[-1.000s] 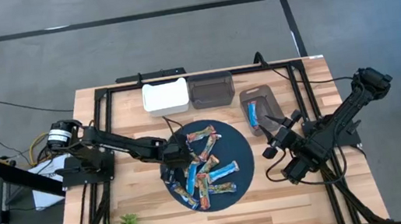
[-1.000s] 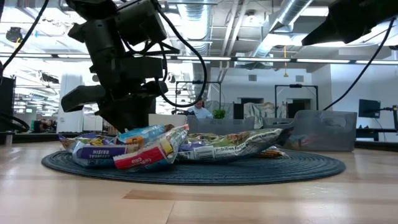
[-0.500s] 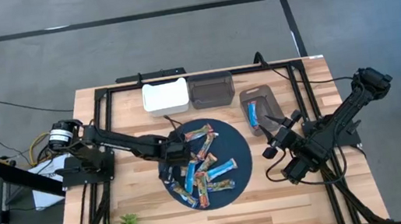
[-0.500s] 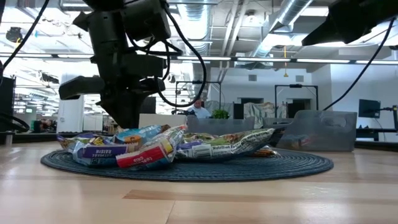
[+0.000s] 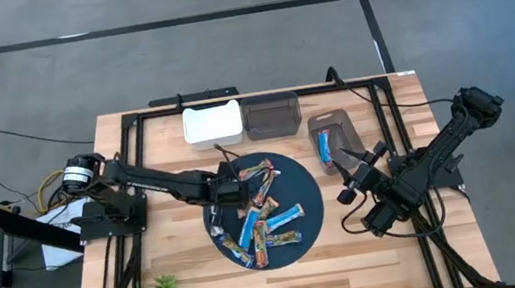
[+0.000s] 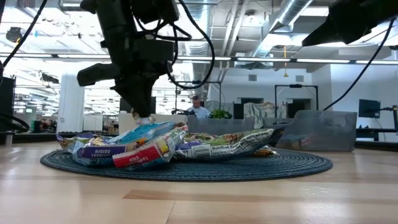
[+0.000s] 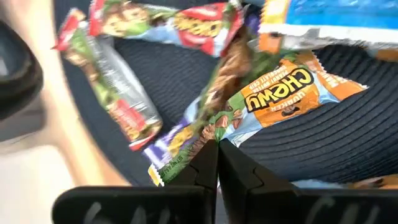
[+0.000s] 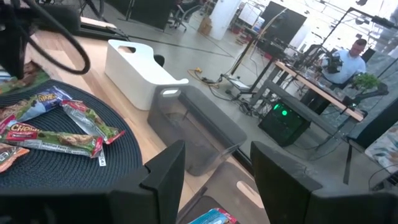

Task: Pick and place Granola Bars by type
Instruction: Put the yellow granola bar into the white bin

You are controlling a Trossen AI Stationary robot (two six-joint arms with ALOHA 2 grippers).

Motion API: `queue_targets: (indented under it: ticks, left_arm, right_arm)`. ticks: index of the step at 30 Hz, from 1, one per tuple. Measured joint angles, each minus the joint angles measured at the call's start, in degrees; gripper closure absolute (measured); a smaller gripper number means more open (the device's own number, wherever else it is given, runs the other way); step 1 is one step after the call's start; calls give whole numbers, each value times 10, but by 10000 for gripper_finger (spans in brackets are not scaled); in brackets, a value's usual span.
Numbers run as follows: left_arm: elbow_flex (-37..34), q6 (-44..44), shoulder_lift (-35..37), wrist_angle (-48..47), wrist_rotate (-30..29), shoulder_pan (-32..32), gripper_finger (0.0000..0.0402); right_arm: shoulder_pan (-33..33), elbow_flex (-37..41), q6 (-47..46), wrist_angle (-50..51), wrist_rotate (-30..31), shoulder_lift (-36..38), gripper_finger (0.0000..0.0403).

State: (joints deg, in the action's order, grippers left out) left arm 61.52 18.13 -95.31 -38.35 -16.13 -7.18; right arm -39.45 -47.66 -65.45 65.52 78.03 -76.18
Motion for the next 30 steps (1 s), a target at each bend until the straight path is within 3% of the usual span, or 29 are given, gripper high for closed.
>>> queue_targets:
  ticks: [11, 21, 26, 30]
  left_arm:
    - [60, -6, 1, -61, -128, 1, 401]
    - [70, -56, 1, -62, -365, 63, 401]
    - [70, -96, 1, -62, -375, 145, 401]
    - [69, -117, 1, -44, -343, 213, 401]
  right_arm:
    - [0, 0, 0, 0, -1, 0, 226]
    - [0, 0, -1, 0, -1, 0, 226]
    - [0, 0, -1, -1, -1, 0, 226]
    - [1, 0, -1, -1, -1, 0, 226]
